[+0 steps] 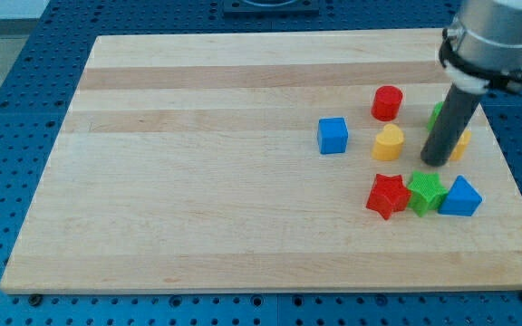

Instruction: Move the yellow heart into the red star

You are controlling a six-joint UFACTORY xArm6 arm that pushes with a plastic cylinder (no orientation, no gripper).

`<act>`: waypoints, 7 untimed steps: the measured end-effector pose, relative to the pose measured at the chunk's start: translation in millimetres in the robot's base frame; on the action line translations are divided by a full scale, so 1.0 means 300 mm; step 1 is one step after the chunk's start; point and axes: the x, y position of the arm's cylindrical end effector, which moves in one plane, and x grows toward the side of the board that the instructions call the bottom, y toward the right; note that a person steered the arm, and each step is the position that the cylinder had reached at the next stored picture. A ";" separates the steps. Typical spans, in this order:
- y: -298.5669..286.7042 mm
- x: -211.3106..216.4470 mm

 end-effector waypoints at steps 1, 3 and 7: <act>0.070 -0.182; 0.065 -0.272; -0.080 -0.417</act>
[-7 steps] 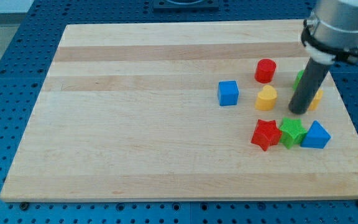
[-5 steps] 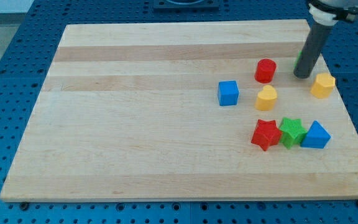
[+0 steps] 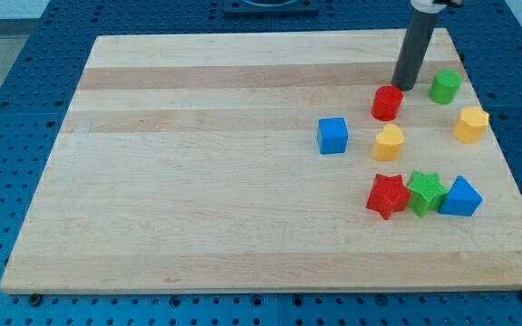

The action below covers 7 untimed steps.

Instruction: Move the yellow heart into the red star

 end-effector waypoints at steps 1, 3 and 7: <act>-0.009 0.099; -0.074 0.298; -0.191 -0.017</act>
